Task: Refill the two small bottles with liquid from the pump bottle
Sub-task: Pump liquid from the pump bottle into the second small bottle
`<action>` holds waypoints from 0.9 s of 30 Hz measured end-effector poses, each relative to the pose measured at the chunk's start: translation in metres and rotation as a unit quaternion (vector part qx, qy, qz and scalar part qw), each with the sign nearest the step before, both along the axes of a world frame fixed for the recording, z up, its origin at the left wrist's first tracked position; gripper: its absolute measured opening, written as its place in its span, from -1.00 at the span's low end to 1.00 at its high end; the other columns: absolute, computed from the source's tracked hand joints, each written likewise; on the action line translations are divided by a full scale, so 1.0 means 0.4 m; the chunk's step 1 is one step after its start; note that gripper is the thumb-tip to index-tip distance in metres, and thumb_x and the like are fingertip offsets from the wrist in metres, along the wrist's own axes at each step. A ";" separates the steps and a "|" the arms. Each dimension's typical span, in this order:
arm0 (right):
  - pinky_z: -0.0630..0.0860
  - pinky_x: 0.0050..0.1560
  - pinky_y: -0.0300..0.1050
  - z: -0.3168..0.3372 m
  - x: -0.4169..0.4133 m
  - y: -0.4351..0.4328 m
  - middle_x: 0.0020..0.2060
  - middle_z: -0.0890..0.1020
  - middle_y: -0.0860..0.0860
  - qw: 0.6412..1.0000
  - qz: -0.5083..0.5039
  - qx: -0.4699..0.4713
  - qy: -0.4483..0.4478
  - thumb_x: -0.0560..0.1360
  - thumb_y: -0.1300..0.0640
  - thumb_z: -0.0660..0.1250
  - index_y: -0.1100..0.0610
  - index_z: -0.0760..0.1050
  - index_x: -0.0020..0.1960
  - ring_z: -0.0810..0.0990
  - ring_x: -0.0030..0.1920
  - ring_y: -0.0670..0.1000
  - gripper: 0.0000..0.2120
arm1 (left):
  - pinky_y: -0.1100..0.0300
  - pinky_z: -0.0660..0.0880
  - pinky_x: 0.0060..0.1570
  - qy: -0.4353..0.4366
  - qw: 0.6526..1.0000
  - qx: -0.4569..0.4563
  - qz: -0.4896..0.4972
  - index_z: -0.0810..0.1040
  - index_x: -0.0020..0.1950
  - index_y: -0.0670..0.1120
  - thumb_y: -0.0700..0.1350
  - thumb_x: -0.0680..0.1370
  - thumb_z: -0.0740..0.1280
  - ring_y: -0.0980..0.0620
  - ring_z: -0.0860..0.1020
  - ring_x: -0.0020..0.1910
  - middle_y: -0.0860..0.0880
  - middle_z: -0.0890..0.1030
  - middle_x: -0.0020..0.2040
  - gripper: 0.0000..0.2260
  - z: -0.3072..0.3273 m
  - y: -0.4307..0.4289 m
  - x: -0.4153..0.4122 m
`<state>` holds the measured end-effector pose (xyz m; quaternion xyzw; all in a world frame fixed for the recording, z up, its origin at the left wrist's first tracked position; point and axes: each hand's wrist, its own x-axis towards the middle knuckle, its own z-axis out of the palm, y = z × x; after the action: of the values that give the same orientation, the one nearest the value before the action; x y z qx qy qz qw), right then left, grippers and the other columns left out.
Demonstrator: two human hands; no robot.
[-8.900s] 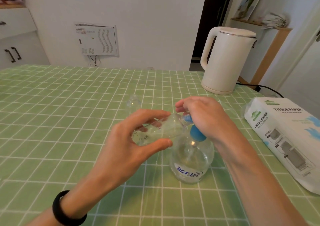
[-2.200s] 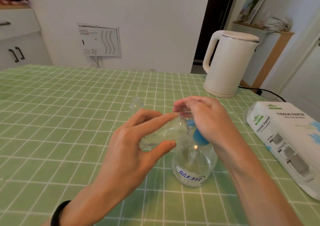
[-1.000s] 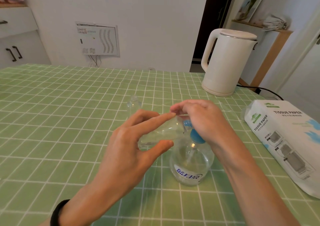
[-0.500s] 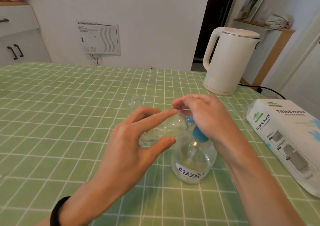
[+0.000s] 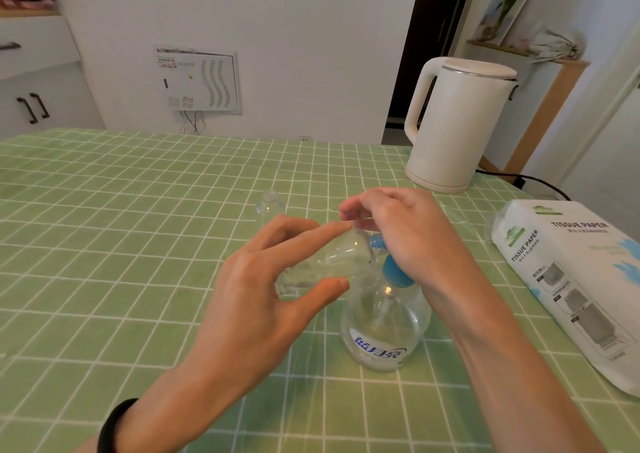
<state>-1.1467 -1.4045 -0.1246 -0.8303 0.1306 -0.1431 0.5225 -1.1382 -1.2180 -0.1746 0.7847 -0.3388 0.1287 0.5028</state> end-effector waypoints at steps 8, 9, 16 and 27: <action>0.52 -0.04 -0.24 -0.007 -0.003 -0.004 -0.15 0.77 -0.21 1.000 -0.004 0.015 0.027 0.62 0.21 0.21 -0.01 0.76 -0.10 0.71 0.03 -0.15 -0.64 | 0.34 0.49 0.18 -0.001 1.000 0.007 -0.002 0.59 0.39 0.24 0.07 0.47 0.50 0.17 0.61 0.19 0.21 0.62 0.14 -0.52 -0.008 -0.002 0.008; 0.51 -0.05 -0.25 -0.007 -0.004 -0.003 -0.15 0.77 -0.20 1.000 -0.005 0.014 0.027 0.62 0.20 0.21 -0.01 0.76 -0.09 0.71 0.03 -0.16 -0.65 | 0.33 0.49 0.18 0.000 1.000 0.006 -0.002 0.60 0.39 0.24 0.07 0.47 0.50 0.16 0.61 0.19 0.21 0.62 0.14 -0.53 -0.008 -0.003 0.006; 0.53 0.01 -0.23 -0.002 -0.001 -0.001 -0.13 0.78 -0.18 1.000 0.002 0.002 0.003 0.64 0.10 0.26 0.01 0.75 -0.11 0.71 0.00 -0.18 -0.69 | 0.41 0.45 0.19 -0.003 1.000 0.005 0.001 0.61 0.39 0.23 0.12 0.47 0.48 0.18 0.60 0.22 0.22 0.62 0.15 -0.54 -0.003 0.000 -0.001; 0.48 -0.10 -0.30 -0.007 0.000 -0.005 -0.17 0.77 -0.20 1.000 0.003 0.009 0.026 0.63 0.19 0.23 0.00 0.76 -0.09 0.70 -0.05 -0.24 -0.67 | 0.35 0.48 0.18 0.002 1.000 0.008 0.001 0.60 0.39 0.24 0.12 0.50 0.54 0.15 0.61 0.20 0.21 0.62 0.14 -0.54 -0.007 -0.002 0.003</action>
<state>-1.1468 -1.4064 -0.1275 -0.8297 0.1427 -0.1190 0.5264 -1.1370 -1.2189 -0.1773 0.7892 -0.3383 0.1250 0.4971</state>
